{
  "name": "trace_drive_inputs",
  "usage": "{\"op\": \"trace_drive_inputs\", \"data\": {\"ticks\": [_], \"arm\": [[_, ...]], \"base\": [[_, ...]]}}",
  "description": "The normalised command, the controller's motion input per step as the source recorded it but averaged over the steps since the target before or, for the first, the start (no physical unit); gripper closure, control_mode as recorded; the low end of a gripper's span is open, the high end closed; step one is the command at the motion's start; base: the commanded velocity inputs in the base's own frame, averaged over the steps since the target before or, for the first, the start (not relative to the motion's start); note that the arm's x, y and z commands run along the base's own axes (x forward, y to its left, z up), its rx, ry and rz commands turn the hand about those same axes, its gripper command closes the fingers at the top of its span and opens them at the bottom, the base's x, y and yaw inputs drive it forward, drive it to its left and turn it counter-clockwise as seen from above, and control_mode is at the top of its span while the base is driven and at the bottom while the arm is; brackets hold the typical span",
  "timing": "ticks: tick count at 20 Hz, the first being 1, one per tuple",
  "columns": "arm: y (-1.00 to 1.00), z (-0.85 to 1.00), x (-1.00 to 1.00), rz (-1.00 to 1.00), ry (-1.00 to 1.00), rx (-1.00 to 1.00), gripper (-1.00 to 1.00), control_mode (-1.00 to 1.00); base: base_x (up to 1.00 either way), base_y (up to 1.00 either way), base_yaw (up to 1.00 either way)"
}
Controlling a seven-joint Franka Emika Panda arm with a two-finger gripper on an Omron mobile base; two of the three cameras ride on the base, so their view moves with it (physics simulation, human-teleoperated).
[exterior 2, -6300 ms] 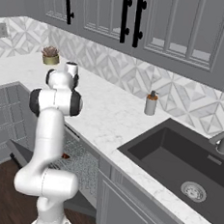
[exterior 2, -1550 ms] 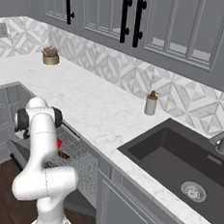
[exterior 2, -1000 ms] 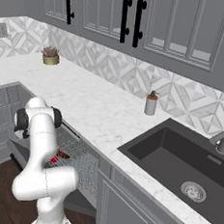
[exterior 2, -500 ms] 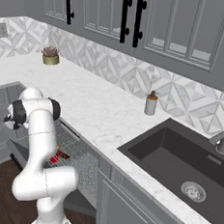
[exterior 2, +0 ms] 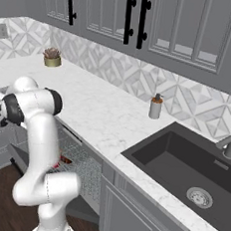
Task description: Pick up the cup and bowl from the counter, place them in the dishwasher, and close the dishwasher door.
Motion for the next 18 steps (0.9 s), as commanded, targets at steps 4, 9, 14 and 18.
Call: {"op": "trace_drive_inputs", "data": {"ticks": [4, 9, 14, 18], "arm": [[0.00, 1.00, -0.86, 0.13, 0.08, 0.23, -1.00, -1.00], [0.00, 0.57, -0.95, -0.17, 0.04, 0.14, -1.00, -1.00], [0.07, 0.04, -0.97, -0.38, 0.00, -0.03, -1.00, -1.00], [0.08, 0.58, -0.57, -0.20, 0.00, -0.02, -1.00, -1.00]], "base": [[0.00, 0.00, 0.00], [0.00, 0.00, 0.00], [0.00, 0.00, 0.00], [0.00, 0.00, 0.00]]}}
